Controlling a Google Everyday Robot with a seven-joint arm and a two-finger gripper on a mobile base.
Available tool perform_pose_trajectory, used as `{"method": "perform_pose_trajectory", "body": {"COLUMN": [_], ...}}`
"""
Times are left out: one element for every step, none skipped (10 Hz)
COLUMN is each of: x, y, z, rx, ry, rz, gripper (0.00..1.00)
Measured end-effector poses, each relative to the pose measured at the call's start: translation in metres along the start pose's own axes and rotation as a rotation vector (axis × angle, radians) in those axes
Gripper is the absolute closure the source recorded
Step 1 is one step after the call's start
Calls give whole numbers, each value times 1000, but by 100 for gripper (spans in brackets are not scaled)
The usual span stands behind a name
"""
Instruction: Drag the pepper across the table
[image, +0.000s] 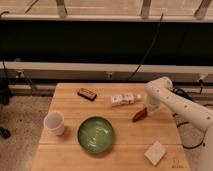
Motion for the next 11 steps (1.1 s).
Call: {"method": "perform_pose_trajectory", "body": {"x": [12, 29, 45, 55, 61, 63, 65, 67, 72, 74, 80], "y": [-2, -5, -10, -14, -17, -20, -22, -24, -26, -29, -31], "z": [0, -1, -5, -8, -12, -15, -18, -22, -25, -25, -24], "rx": [10, 28, 49, 65, 81, 90, 99, 109, 115, 114, 115], "ry": [22, 44, 65, 77, 88, 96, 104, 121, 150, 168, 179], "rz": [17, 37, 51, 61, 69, 74, 77, 77, 80, 77, 80], "gripper": [100, 100, 100, 100, 100, 100, 100, 100, 100, 100, 100]}}
